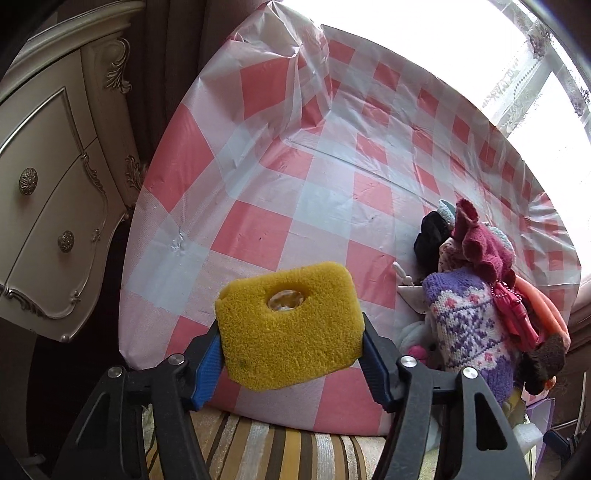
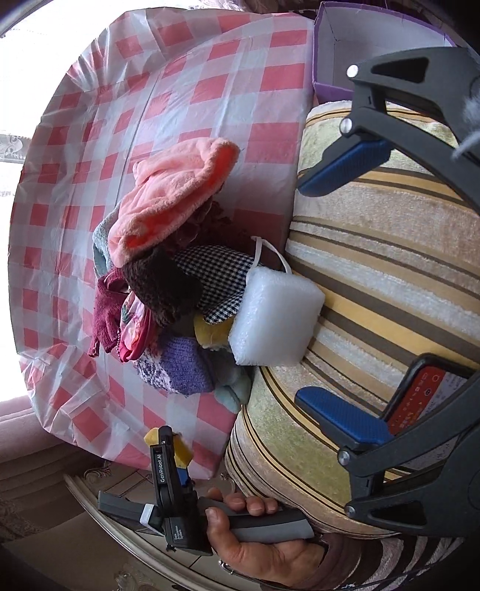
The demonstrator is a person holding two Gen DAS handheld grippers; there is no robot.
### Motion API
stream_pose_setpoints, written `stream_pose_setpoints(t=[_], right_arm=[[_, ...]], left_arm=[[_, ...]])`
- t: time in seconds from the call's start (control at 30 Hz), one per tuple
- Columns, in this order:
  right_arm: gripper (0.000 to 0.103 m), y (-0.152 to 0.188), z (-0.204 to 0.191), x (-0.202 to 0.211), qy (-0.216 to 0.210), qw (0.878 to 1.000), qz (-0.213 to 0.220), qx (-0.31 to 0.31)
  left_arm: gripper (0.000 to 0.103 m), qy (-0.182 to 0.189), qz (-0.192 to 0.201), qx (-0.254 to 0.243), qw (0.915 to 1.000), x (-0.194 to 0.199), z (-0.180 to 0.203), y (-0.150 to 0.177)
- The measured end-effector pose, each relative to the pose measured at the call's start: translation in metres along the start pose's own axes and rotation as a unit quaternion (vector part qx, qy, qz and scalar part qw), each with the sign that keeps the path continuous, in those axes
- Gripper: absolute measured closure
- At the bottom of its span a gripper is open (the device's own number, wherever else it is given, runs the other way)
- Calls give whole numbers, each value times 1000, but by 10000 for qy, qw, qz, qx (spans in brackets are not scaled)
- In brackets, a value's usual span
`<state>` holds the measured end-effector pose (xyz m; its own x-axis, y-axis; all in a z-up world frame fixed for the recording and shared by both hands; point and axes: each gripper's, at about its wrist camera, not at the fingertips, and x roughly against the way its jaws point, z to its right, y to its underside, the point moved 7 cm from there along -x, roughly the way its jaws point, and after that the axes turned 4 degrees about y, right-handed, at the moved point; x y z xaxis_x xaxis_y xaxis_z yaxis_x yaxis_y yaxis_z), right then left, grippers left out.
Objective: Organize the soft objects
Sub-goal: 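Grasp the yellow sponge with the left tool while the right tool grasps the white foam block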
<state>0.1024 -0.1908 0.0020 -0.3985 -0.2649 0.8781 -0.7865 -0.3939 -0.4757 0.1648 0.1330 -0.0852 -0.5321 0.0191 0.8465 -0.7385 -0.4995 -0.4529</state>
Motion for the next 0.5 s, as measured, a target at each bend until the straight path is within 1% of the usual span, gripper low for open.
stream_pose_setpoints(t=[0.1, 0.17, 0.27, 0.3, 0.33, 0.37, 0.4, 0.5], right_arm=[[0, -7, -7, -9, 29, 9998, -153, 103], [0, -10, -11, -18, 127, 9992, -312, 225], [0, -14, -15, -31, 237, 9984, -401, 329], [6, -15, -15, -33, 254, 9982, -407, 368], [24, -15, -15, -35, 317, 9978, -419, 396], [35, -14, -12, -37, 416, 9972, -484, 381], [37, -11, -9, -39, 460, 9970, -541, 319], [37, -8, -1, -30, 285, 9986, -410, 144]], left_arm=[[38, 243, 143, -6, 9996, 16, 10, 7], [38, 412, 218, -24, 9989, 24, 19, 11], [38, 614, 360, -115, 9974, 36, 35, 17], [38, 689, 389, -159, 9967, 40, 39, 20], [38, 758, 409, -209, 9961, 44, 44, 22], [38, 809, 426, -265, 9955, 47, 49, 26], [38, 873, 437, -334, 9947, 51, 55, 29], [38, 1077, 431, -505, 9920, 62, 71, 40]])
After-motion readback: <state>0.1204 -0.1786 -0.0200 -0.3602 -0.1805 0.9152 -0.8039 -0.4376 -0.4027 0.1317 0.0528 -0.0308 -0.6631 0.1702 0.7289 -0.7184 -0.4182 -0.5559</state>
